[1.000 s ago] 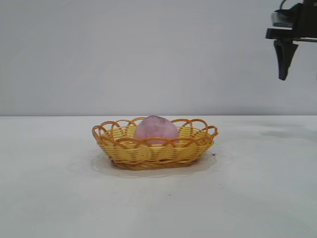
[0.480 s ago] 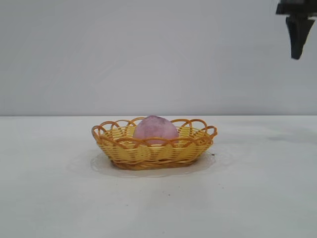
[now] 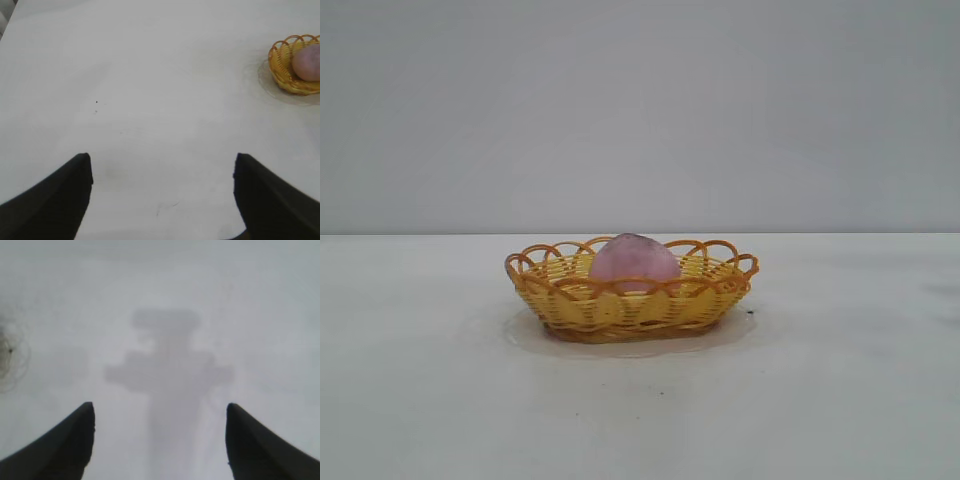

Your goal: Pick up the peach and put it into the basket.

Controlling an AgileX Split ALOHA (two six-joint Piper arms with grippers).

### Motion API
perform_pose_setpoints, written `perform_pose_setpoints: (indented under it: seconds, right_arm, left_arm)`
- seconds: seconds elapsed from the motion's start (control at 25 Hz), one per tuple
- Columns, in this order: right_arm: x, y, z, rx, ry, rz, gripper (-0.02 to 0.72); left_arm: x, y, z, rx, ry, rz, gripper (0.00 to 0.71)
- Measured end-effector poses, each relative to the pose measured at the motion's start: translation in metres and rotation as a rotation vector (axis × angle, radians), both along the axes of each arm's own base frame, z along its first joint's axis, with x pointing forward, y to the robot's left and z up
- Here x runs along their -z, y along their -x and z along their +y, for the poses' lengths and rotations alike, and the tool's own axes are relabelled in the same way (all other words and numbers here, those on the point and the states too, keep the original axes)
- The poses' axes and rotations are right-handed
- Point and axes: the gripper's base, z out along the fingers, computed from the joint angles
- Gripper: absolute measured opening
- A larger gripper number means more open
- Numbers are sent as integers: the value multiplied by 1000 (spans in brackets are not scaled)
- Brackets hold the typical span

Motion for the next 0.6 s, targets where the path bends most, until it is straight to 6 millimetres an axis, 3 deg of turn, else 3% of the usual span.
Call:
perform_pose_setpoints:
  seconds: [0.6]
  right_arm:
    - [22,160,-2,0,1,-78,519]
  left_arm:
    - [0,0,0,0,0,0,540]
